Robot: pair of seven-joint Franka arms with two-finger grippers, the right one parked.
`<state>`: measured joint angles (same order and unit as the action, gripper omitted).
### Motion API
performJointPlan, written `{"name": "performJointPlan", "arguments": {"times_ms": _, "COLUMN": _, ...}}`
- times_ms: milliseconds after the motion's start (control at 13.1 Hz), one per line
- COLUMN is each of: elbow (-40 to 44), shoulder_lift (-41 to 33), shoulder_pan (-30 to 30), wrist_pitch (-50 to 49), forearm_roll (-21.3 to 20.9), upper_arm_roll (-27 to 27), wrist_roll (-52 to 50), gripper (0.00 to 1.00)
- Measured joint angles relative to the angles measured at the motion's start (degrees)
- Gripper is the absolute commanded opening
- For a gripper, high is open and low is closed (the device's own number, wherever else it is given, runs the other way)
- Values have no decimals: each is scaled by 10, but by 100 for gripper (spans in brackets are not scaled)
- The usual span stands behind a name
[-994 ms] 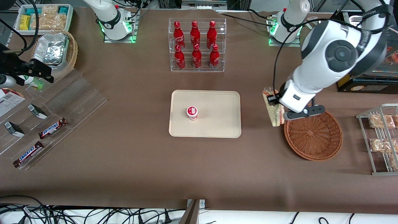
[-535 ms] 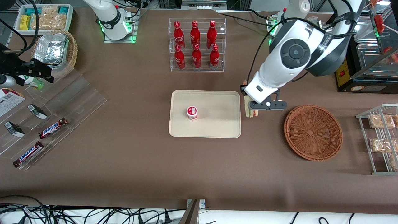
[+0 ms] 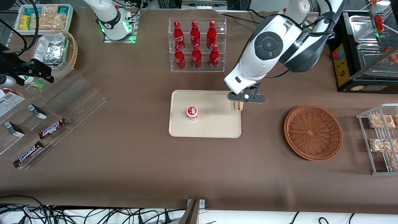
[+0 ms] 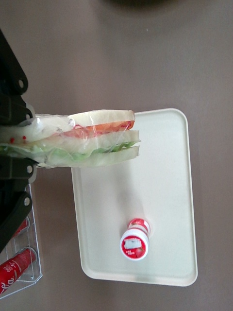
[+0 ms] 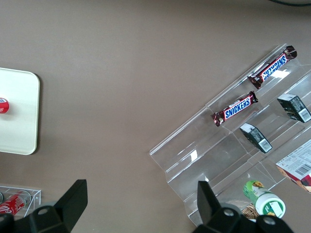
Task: Place sandwich from basket to tray
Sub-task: 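Lower the held sandwich onto the tray beside the small bottle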
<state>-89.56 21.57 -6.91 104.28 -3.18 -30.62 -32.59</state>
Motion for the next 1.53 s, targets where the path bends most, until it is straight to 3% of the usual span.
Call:
{"name": "performJointPlan", "arguments": {"times_ms": 382, "elbow": -3, "shoulder_lift": 73, "shoulder_pan": -39, "wrist_pitch": 58, "forearm_roll": -64, "upper_arm_roll": 0, "wrist_roll": -42, "gripper": 5}}
{"name": "performJointPlan", "arguments": {"times_ms": 688, "elbow": -15, "shoulder_lift": 120, "shoulder_pan": -45, "wrist_pitch": 112, "forearm_roll": -79, "upper_arm_roll": 1, "wrist_roll": -48, "gripper": 6}}
{"name": "performJointPlan", "arguments": {"times_ms": 994, "elbow": -34, "shoulder_lift": 160, "shoulder_pan": -59, "wrist_pitch": 146, "forearm_roll": -163, "upper_arm_roll": 1, "wrist_roll": -121, "gripper": 6}}
{"name": "performJointPlan", "arguments": {"times_ms": 1529, "elbow": -34, "shoulder_lift": 192, "shoulder_pan": -68, "wrist_pitch": 173, "forearm_roll": -196, "upper_arm_roll": 2, "wrist_roll": -135, "gripper": 12}}
